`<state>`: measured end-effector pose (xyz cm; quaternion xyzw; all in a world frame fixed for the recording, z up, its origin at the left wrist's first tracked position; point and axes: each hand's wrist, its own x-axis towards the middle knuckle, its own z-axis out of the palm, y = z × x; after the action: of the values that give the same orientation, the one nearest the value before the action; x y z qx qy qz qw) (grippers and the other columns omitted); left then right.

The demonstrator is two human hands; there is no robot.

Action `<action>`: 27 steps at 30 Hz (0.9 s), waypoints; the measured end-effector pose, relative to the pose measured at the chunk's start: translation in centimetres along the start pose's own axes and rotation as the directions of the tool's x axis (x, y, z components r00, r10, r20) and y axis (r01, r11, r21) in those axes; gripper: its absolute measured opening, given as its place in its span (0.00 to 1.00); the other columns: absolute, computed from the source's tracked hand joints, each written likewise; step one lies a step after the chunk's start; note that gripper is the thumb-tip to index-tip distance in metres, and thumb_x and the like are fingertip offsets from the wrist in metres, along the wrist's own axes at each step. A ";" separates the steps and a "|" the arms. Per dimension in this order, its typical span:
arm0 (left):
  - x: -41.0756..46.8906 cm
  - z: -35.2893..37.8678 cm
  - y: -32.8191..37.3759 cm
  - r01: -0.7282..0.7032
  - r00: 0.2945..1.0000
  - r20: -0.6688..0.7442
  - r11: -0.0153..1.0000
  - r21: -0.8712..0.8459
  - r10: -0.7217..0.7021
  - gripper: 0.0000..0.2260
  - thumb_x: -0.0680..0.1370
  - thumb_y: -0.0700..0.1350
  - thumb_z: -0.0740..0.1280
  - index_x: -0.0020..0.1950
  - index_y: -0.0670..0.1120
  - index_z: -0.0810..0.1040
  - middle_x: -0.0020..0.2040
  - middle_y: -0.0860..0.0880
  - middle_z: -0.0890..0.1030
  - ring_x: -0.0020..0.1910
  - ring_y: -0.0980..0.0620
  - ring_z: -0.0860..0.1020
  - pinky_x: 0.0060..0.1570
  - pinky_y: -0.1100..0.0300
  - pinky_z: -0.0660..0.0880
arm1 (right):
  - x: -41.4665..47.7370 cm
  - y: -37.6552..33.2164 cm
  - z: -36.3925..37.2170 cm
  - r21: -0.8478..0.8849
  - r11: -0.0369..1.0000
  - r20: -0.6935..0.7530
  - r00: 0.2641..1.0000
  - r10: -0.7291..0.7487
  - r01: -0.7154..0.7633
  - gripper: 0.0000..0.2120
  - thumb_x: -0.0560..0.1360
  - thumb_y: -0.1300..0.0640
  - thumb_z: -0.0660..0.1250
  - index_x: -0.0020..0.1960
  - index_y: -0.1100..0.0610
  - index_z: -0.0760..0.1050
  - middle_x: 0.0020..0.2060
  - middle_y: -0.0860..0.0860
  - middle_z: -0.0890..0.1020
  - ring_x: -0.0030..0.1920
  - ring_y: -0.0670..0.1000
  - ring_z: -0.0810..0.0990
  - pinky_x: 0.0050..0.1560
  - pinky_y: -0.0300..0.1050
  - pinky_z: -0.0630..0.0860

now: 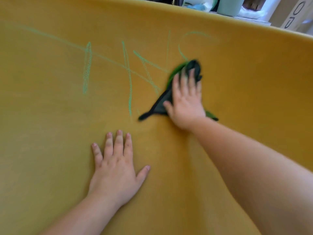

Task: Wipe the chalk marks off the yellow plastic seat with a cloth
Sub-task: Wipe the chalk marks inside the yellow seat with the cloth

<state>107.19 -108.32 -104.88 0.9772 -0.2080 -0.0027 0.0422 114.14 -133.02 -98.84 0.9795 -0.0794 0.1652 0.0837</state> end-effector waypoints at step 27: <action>-0.2 0.1 -0.3 0.007 0.998 -0.054 0.999 -0.053 -0.010 0.50 0.71 0.75 0.49 0.80 0.41 0.44 0.81 0.42 0.50 0.79 0.41 0.45 0.72 0.32 0.44 | -5.3 0.6 0.3 -0.195 0.933 0.178 0.947 -0.269 0.302 0.47 0.76 0.25 0.41 0.84 0.54 0.40 0.84 0.57 0.47 0.82 0.62 0.36 0.79 0.66 0.33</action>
<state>107.10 -107.98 -105.02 0.9764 -0.2024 0.0184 0.0737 109.20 -133.01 -100.81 0.9748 0.0403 0.0683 0.2085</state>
